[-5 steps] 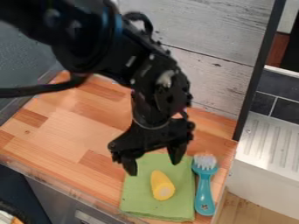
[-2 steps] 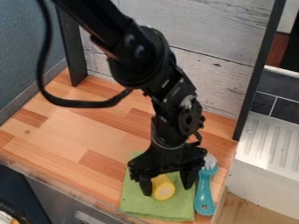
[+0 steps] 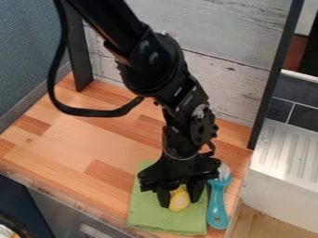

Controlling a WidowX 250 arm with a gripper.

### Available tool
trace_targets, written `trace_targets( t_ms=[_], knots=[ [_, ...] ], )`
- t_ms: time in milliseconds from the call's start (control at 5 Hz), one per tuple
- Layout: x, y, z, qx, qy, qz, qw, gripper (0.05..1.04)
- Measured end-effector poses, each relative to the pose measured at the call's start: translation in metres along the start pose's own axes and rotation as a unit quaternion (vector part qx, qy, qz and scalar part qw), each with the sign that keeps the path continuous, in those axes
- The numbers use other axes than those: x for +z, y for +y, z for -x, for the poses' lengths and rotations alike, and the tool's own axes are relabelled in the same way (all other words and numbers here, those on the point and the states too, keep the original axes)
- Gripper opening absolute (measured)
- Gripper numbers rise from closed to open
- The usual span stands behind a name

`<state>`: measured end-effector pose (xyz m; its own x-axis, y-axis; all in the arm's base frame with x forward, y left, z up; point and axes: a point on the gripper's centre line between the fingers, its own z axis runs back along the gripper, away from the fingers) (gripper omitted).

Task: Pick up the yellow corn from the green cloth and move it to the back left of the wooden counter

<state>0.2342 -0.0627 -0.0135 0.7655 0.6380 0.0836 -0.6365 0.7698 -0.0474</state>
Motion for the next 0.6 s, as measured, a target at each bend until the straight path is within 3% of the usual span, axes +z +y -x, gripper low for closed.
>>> trace_targets(
  t_ms=[400, 600],
  knots=[
    [0.024, 0.016, -0.025, 0.047, -0.005, 0.009, 0.9989, 0.576],
    [0.034, 0.023, -0.057, 0.072, -0.021, 0.014, 0.9971, 0.576]
  ],
)
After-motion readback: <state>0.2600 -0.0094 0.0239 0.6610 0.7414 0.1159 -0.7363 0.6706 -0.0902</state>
